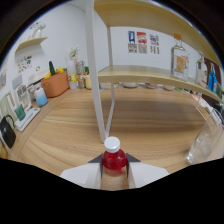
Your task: Make me a cup of Vodka Sunrise.
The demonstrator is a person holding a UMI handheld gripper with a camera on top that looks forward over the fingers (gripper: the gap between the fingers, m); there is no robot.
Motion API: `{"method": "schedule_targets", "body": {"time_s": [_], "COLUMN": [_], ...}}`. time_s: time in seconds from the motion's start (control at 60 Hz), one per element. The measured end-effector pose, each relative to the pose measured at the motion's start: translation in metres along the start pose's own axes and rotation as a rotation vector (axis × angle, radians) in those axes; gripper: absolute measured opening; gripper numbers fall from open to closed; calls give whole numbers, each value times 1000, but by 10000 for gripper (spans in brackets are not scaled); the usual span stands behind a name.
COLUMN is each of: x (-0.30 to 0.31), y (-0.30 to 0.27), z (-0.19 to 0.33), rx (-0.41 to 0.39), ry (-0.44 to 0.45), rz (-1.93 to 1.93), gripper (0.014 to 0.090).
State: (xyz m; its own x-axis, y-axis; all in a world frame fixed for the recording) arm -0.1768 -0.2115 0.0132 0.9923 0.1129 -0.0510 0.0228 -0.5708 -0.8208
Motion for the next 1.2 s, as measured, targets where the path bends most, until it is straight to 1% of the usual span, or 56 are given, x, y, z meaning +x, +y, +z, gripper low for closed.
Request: {"method": "schedule_targets", "body": {"time_s": [0.05,0.117,0.133,0.15,0.2,0.217,0.233,0.25,0.267,0.283,0.417,0.483,0.583,0.683,0.783,0.867,0.983,1.1,1.2], "x": [-1,-5,-6,-7,-5,-4,-3,-1,-1,0,19,39,78,119,163,195,237,278,309], "y": [3,5,5,4,-1,-4,-8,-12,-16,-21,-58,-72,-82,-71,-52,-58,-107,-183,-247], "z": [-2,-6,-8,-10,-19,-23,-28,-33,-39,-44,-95,-123,-160,-188,-203,-218,-242,-260,-262], "rx": [-10,-24,-27,-30,-28,-22,-16,-8,2,13,98,132,172,168,133,136,220,336,419], "ry": [-11,-39,-48,-55,-66,-67,-67,-68,-73,-77,-91,-87,-41,4,63,93,116,128,121], "rz": [1,12,13,12,9,10,11,14,18,23,34,52,61,61,58,76,88,94,89], "gripper": [389,537,560,603,807,801,861,815,852,855,850,850,854,852,850,851,855,856,854]}}
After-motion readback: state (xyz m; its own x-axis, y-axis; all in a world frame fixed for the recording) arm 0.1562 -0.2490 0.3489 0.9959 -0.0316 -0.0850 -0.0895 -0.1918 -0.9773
